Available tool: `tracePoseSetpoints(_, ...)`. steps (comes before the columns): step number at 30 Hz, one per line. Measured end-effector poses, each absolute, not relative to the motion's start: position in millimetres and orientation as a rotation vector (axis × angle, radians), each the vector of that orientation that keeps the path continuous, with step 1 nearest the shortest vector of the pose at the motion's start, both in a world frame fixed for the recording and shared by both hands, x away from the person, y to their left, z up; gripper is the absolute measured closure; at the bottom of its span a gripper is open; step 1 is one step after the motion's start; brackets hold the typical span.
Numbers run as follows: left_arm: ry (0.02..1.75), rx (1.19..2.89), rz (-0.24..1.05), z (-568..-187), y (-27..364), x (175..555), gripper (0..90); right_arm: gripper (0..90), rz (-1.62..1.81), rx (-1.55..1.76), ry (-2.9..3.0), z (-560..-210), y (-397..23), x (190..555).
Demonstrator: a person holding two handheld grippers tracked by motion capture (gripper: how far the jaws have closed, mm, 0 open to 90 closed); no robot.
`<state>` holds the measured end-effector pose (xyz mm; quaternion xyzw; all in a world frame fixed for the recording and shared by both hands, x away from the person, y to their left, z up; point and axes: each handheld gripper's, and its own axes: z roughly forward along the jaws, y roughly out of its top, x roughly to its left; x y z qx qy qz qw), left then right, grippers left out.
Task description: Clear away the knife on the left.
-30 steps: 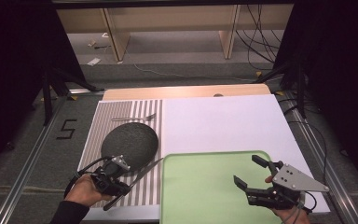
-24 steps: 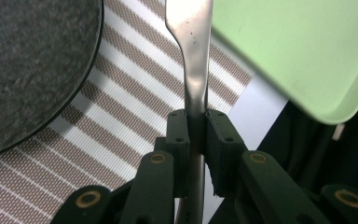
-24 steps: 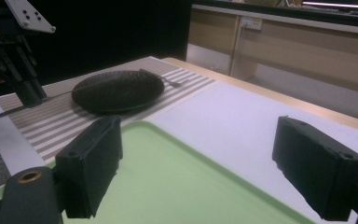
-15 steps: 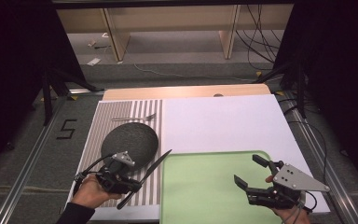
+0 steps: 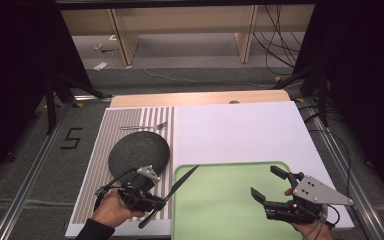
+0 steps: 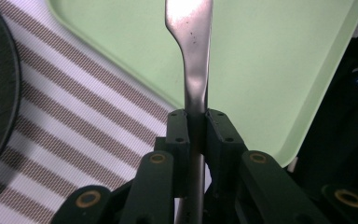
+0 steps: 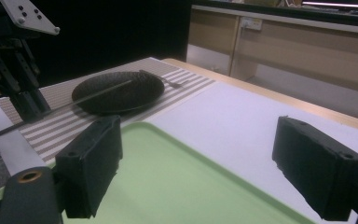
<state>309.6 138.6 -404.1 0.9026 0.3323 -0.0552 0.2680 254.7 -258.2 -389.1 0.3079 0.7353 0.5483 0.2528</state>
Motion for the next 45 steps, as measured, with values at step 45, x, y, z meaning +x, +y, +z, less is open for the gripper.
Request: tracePoseSetpoints(45,0.836,2.538,-0.429,-444.9,30.0,335.3,79.9,16.9,1.495,0.847,2.000,-389.6,-259.6,257.0)
